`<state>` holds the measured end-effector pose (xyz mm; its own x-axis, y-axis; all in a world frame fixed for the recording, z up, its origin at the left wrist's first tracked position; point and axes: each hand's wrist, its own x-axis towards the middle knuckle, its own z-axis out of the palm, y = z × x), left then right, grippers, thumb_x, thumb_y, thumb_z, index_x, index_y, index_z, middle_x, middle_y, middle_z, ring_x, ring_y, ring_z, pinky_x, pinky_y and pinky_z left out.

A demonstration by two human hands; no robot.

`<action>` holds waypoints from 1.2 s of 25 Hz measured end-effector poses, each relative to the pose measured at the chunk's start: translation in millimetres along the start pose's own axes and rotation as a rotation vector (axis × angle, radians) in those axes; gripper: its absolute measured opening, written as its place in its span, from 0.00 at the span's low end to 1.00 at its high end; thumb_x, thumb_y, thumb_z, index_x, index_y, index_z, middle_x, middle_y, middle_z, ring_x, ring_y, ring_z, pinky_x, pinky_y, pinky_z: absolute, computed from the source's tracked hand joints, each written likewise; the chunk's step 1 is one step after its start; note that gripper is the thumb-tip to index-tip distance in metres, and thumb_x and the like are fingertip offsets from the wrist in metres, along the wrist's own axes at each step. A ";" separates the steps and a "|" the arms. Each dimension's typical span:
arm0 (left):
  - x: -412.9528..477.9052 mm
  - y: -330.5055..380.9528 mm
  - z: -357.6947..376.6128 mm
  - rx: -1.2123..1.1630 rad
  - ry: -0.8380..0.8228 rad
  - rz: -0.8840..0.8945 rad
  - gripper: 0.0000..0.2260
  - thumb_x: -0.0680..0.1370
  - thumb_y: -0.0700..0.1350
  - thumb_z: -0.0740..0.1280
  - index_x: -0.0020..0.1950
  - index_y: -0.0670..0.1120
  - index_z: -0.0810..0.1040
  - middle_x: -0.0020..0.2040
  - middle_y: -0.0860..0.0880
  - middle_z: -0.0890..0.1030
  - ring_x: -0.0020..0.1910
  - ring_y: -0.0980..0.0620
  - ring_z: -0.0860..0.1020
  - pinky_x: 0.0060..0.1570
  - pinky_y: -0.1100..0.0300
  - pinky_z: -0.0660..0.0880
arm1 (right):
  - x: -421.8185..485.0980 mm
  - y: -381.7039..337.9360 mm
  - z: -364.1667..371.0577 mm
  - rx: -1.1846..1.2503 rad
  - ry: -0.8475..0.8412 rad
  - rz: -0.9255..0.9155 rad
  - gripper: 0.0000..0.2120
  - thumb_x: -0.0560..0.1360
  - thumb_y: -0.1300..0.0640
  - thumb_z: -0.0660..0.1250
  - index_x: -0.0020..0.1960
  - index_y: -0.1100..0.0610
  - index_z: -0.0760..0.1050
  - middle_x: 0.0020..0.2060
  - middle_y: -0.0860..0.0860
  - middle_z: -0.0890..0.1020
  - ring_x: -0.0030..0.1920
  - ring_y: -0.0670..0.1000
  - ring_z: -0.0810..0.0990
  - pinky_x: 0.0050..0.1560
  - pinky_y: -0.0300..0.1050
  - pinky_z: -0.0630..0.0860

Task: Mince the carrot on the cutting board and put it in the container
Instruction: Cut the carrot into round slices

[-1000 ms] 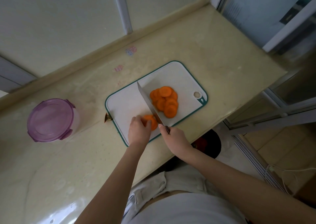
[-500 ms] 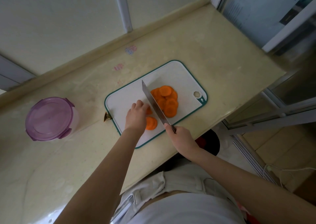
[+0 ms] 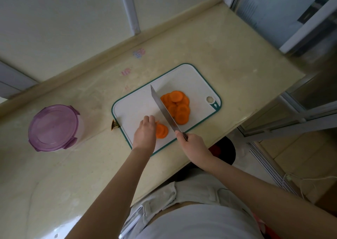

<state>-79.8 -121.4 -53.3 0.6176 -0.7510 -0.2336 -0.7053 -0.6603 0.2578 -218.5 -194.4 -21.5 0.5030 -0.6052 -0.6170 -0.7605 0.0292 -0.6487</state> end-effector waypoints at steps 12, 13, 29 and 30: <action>-13.3 -3.0 12.8 -0.300 -0.136 0.046 0.28 0.74 0.43 0.70 0.72 0.46 0.64 0.66 0.46 0.66 0.63 0.47 0.67 0.61 0.58 0.67 | -9.2 4.9 6.1 -0.007 -0.017 -0.009 0.23 0.81 0.44 0.54 0.31 0.55 0.65 0.26 0.48 0.70 0.26 0.44 0.68 0.26 0.34 0.63; -12.4 -3.5 15.8 -0.335 -0.112 0.032 0.27 0.74 0.42 0.70 0.71 0.45 0.65 0.64 0.45 0.67 0.62 0.46 0.69 0.61 0.58 0.69 | -9.4 4.3 8.7 -0.007 -0.014 -0.015 0.23 0.81 0.44 0.54 0.31 0.55 0.65 0.26 0.48 0.70 0.26 0.44 0.68 0.25 0.34 0.63; -14.2 6.9 13.5 -0.523 0.010 -0.122 0.22 0.75 0.43 0.69 0.68 0.45 0.69 0.59 0.44 0.68 0.56 0.46 0.71 0.52 0.65 0.66 | 20.2 -21.0 7.0 -0.037 -0.056 -0.143 0.25 0.81 0.46 0.54 0.28 0.55 0.61 0.24 0.48 0.65 0.25 0.46 0.66 0.27 0.37 0.62; -13.6 7.2 14.2 -0.511 0.007 -0.127 0.23 0.75 0.43 0.69 0.68 0.45 0.69 0.59 0.44 0.68 0.56 0.46 0.71 0.53 0.65 0.67 | 20.9 -20.5 5.1 -0.041 -0.058 -0.142 0.25 0.81 0.45 0.54 0.28 0.55 0.61 0.24 0.48 0.65 0.25 0.46 0.66 0.28 0.38 0.62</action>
<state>-98.3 -115.8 -61.6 0.6911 -0.6634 -0.2868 -0.3658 -0.6633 0.6528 -190.3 -203.6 -23.3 0.6291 -0.5536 -0.5457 -0.6955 -0.0871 -0.7133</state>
